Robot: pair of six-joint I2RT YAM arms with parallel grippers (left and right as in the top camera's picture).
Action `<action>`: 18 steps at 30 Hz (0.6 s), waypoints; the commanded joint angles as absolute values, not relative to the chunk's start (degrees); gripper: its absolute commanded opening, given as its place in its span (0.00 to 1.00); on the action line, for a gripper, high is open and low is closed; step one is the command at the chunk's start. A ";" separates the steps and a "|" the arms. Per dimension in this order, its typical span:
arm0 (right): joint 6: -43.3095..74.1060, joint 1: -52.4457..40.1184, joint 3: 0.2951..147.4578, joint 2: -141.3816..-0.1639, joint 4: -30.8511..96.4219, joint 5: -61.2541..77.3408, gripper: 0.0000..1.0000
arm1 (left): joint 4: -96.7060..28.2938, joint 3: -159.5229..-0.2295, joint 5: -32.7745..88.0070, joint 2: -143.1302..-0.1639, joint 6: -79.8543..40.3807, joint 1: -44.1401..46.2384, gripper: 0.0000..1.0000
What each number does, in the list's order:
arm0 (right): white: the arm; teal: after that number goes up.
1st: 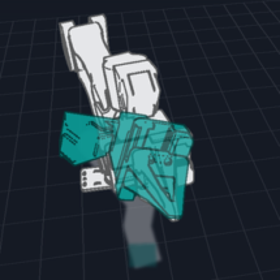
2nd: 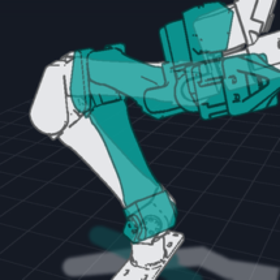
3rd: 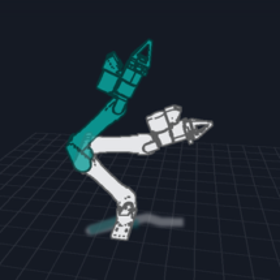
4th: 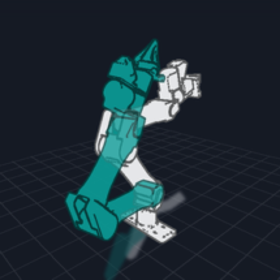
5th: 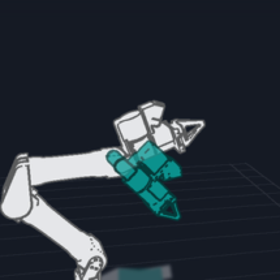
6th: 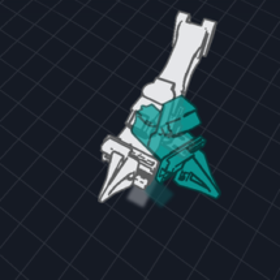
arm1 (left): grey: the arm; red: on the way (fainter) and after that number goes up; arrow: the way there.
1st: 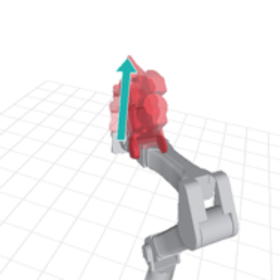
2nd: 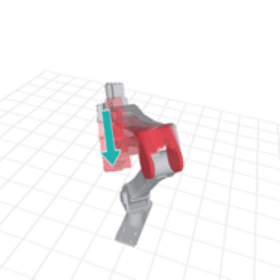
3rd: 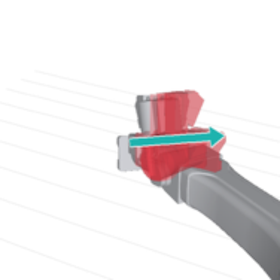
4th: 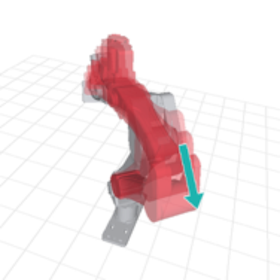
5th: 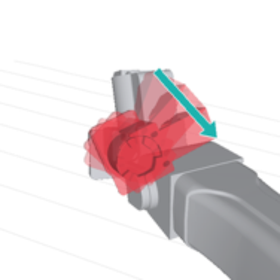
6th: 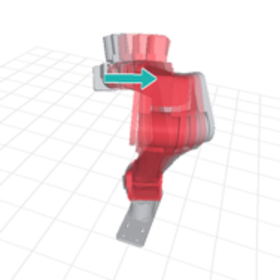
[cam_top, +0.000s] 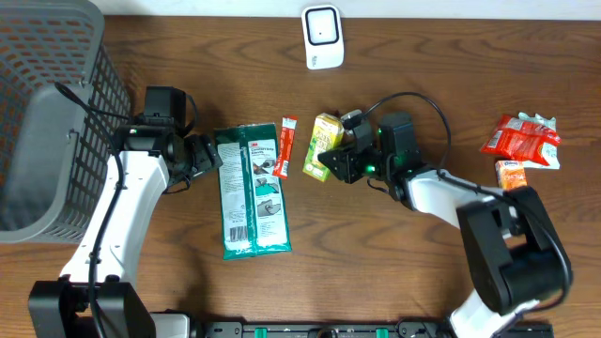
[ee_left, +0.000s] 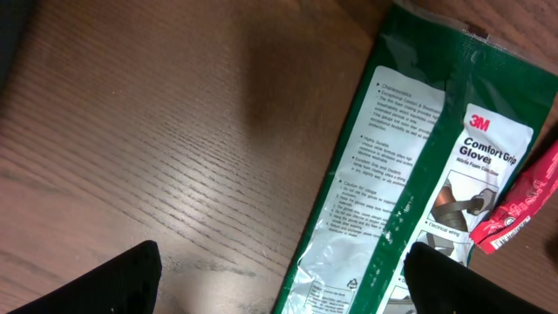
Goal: Scan the item barcode
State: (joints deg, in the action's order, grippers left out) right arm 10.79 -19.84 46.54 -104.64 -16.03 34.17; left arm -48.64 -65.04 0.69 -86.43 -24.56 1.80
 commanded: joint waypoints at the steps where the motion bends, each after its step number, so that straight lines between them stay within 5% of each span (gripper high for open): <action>1: 6.76 -20.88 46.48 -100.05 -11.27 23.92 0.39 | -48.82 -65.49 -0.08 -86.37 -24.03 1.67 0.90; 10: 5.69 -21.74 53.67 -96.07 14.50 12.47 0.38 | -48.82 -65.49 -0.08 -86.37 -24.03 1.67 0.90; 18: 5.30 -23.66 55.40 -96.18 12.75 12.05 0.38 | -48.82 -65.49 -0.08 -86.37 -24.03 1.67 0.90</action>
State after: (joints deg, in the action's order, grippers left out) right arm 6.37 -22.92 54.48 -96.90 13.32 13.69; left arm -48.64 -65.04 0.69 -86.43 -24.56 1.80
